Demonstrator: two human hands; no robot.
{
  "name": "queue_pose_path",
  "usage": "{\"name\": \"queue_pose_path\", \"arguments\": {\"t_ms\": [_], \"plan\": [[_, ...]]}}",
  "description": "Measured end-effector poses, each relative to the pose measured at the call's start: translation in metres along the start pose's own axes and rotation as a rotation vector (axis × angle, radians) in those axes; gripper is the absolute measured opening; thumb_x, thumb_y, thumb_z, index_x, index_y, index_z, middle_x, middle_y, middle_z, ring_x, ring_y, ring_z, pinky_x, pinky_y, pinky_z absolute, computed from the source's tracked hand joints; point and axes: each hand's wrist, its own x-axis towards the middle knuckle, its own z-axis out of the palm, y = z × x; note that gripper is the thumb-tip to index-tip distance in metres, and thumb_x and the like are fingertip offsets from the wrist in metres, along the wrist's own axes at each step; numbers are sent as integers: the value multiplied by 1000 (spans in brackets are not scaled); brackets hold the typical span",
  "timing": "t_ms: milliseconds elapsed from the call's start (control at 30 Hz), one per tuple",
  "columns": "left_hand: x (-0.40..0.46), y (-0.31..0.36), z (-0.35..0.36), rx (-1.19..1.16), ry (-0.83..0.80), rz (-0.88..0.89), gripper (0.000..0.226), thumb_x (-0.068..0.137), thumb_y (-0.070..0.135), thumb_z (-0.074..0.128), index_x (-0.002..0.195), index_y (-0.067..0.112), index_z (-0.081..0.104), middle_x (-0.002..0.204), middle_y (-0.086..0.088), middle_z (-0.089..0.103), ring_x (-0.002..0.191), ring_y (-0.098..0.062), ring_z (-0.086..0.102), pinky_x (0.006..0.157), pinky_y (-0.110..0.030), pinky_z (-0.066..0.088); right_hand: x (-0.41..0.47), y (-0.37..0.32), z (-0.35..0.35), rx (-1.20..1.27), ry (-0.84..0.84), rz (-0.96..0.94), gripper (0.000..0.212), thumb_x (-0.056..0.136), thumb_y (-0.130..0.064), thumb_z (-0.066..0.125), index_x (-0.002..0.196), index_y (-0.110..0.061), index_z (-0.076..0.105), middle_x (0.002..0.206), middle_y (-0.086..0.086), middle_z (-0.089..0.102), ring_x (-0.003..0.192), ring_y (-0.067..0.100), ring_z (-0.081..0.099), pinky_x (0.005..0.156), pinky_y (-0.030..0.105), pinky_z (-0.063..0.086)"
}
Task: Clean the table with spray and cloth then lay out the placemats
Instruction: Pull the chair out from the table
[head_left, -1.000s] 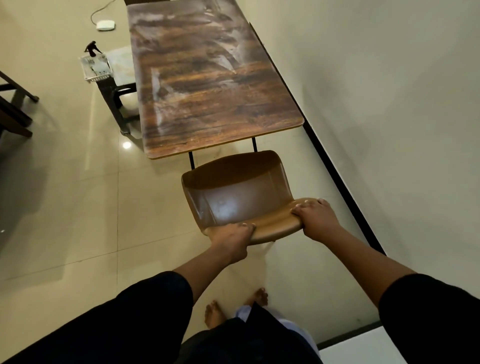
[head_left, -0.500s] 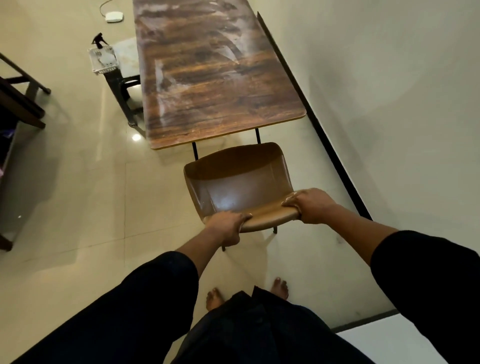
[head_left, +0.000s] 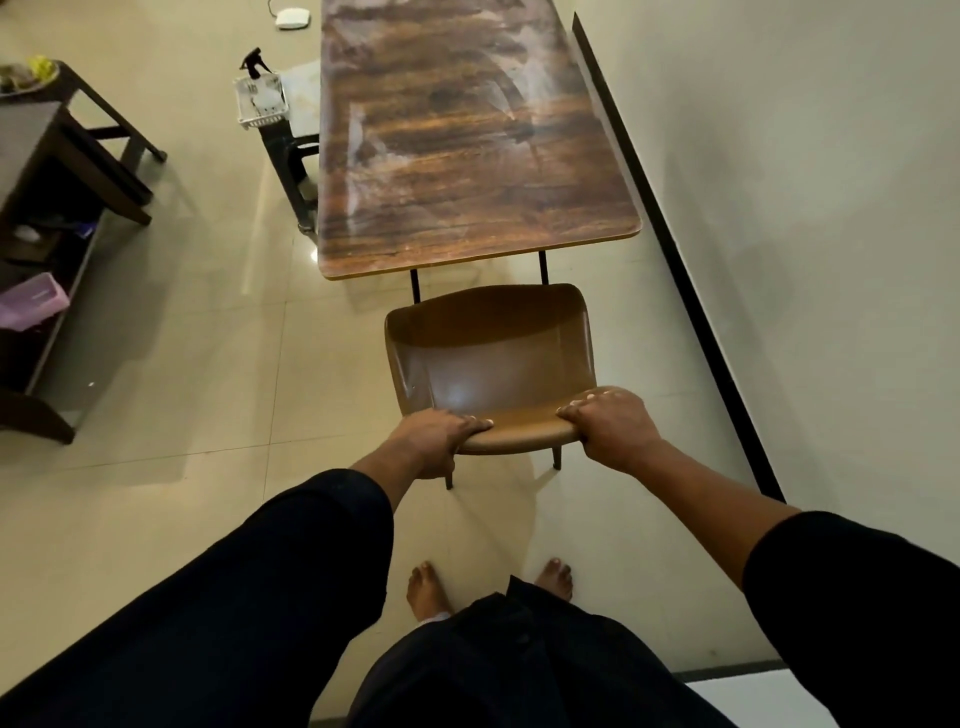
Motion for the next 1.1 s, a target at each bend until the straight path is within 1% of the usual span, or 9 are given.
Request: {"name": "queue_pose_path", "arguments": {"t_ms": [167,400,567,667,800,867,967,1033,1100], "plan": [[-4,-18,-7,6,25,27,82,98,3,65,169,37,40,164,2,57,144,-27,57,112,-42,51,11,-14,5,4,-7,20,38,80,-17,65,112,-37,69,91,-13,70,83,17,69,74,36,57],[-1,-23,-5,31,6,-1,85,100,8,66,170,42,35,158,1,61,133,-28,60,101,-39,52,15,-16,7,61,20,55,39,81,-17,67,112,-39,72,94,-13,74,86,15,70,75,34,57],[0,-18,-5,33,-41,-28,87,99,11,68,170,43,31,155,-1,61,130,-28,60,99,-39,54,15,-13,5,90,14,78,38,73,-23,73,108,-38,73,95,-13,75,88,14,69,80,33,55],[8,-11,-14,56,-54,-18,86,99,16,71,170,46,31,155,0,61,129,-28,62,99,-40,58,9,-9,8,137,22,155,39,72,-27,73,109,-39,72,98,-14,74,92,14,68,85,35,53],[4,-5,-12,53,-39,-17,70,104,24,68,165,41,38,149,0,64,127,-25,61,101,-41,57,10,-20,3,195,10,136,38,78,-31,72,115,-39,69,109,-14,72,105,15,65,99,39,46],[2,5,-14,14,-44,10,60,107,29,66,162,33,44,146,-1,65,127,-25,62,97,-34,53,4,-26,-1,300,29,96,38,84,-31,71,121,-37,68,117,-13,71,112,16,62,106,40,40],[10,34,-23,-109,-12,59,54,107,36,67,158,27,52,144,-3,67,125,-24,62,100,-35,51,-15,-17,-8,453,75,45,45,89,-32,74,133,-32,65,131,-9,67,125,16,57,114,41,33],[14,54,-32,-219,38,75,49,107,37,67,154,25,59,140,-2,70,121,-22,64,102,-39,56,-27,-3,-12,443,73,12,50,91,-35,73,140,-30,60,140,-8,61,133,17,52,117,40,32],[18,76,-37,-401,119,63,44,108,34,67,150,24,66,139,-2,74,121,-20,69,104,-42,60,-40,16,-12,430,84,11,50,94,-36,69,142,-29,57,146,-6,57,137,18,49,116,38,35]]}}
